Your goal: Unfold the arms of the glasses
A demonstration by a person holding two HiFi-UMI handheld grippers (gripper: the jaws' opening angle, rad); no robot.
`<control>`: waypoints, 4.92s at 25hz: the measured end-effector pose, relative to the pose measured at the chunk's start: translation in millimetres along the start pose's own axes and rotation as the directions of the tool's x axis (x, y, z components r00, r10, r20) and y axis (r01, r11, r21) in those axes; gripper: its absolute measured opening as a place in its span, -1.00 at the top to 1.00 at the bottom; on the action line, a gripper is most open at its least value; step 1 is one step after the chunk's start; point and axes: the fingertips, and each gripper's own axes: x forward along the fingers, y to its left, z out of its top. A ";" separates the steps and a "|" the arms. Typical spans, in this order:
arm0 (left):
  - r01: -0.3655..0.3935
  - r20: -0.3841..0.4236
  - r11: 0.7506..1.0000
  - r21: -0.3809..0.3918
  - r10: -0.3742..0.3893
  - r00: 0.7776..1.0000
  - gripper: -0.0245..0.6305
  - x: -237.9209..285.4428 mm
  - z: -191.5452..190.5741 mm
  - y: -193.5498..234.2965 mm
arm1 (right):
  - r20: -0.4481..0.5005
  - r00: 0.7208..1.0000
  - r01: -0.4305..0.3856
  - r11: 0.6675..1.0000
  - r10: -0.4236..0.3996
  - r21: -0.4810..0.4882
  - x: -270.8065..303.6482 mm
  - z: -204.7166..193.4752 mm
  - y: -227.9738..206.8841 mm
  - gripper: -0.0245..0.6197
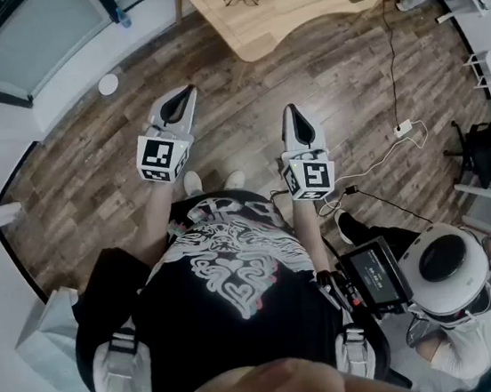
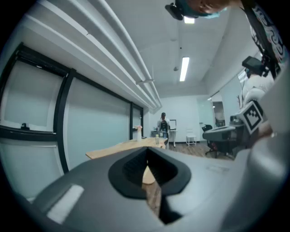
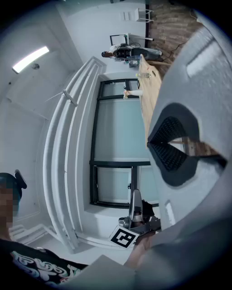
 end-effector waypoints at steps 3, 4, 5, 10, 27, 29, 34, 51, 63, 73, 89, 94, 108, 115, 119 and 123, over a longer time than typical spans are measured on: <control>-0.010 0.007 1.000 0.003 0.010 1.000 0.96 5.6 0.8 -2.5 | 0.001 1.000 -0.013 1.000 0.013 -0.006 1.3 -1.5 -5.1 0.93; -0.011 0.007 1.000 0.003 0.011 1.000 0.96 7.2 0.5 -3.5 | 0.000 1.000 -0.017 1.000 0.017 -0.008 1.4 -2.2 -6.7 0.93; -0.013 0.005 1.000 0.004 0.013 1.000 0.96 8.8 0.1 -4.7 | -0.001 1.000 -0.020 1.000 0.020 -0.009 1.3 -2.9 -8.5 0.93; -0.039 0.008 0.999 -0.010 0.039 0.999 0.96 18.8 3.5 -13.2 | -0.006 0.999 -0.040 0.999 0.040 -0.017 1.2 -4.1 -25.5 0.93; -0.076 0.016 0.997 0.027 0.076 0.997 0.96 69.9 7.9 -30.8 | 0.014 0.995 -0.101 0.994 0.101 -0.039 13.1 -9.6 -78.6 0.93; -0.076 0.017 0.997 0.017 0.076 0.997 0.96 84.2 4.8 -24.6 | 0.004 0.995 -0.100 0.994 0.101 -0.040 24.5 -12.8 -85.7 0.93; -0.059 0.007 0.998 0.001 0.059 0.998 0.96 130.0 -6.5 -7.3 | -0.023 0.995 -0.100 0.994 0.099 -0.048 65.1 -21.9 -107.1 0.93; 0.049 -0.044 0.999 0.023 -0.048 0.998 0.96 360.5 -10.3 156.1 | -0.126 0.987 -0.108 0.993 0.102 -0.037 339.3 -17.9 -192.7 0.93; 0.149 -0.134 0.988 0.035 -0.143 0.981 0.96 462.2 -50.6 211.8 | -0.220 0.964 -0.175 0.978 0.148 -0.109 456.2 -37.4 -218.6 0.93; 0.222 -0.223 0.972 0.078 -0.200 0.954 0.96 523.0 -86.4 208.3 | -0.290 0.913 -0.333 0.935 0.288 -0.118 511.8 -74.2 -224.0 0.93; 0.340 -0.473 0.939 0.045 -0.280 0.836 0.96 543.3 -195.7 180.2 | -0.428 0.810 -0.486 0.867 0.400 -0.108 537.8 -148.3 -227.3 0.93; 0.378 -0.517 0.926 0.019 -0.314 0.796 0.96 548.5 -213.7 174.5 | -0.460 0.783 -0.510 0.856 0.419 -0.090 545.0 -164.2 -223.1 0.93; 0.482 -0.599 0.876 -0.009 -0.391 0.699 0.93 559.4 -254.3 161.6 | -0.566 0.692 -0.579 0.813 0.449 -0.063 561.6 -212.8 -219.4 0.92; 0.526 -0.626 0.848 -0.061 -0.443 0.642 0.68 565.9 -262.1 155.7 | -0.588 0.633 -0.623 0.782 0.503 -0.001 567.2 -228.3 -209.1 0.74; 0.570 -0.647 0.820 -0.060 -0.466 0.603 0.68 572.2 -264.5 150.5 | -0.594 0.625 -0.627 0.779 0.506 0.002 568.4 -231.7 -210.7 0.74; 0.607 -0.668 0.791 -0.081 -0.495 0.556 0.68 576.2 -265.7 145.4 | -0.600 0.622 -0.624 0.781 0.504 0.009 569.6 -233.2 -215.0 0.74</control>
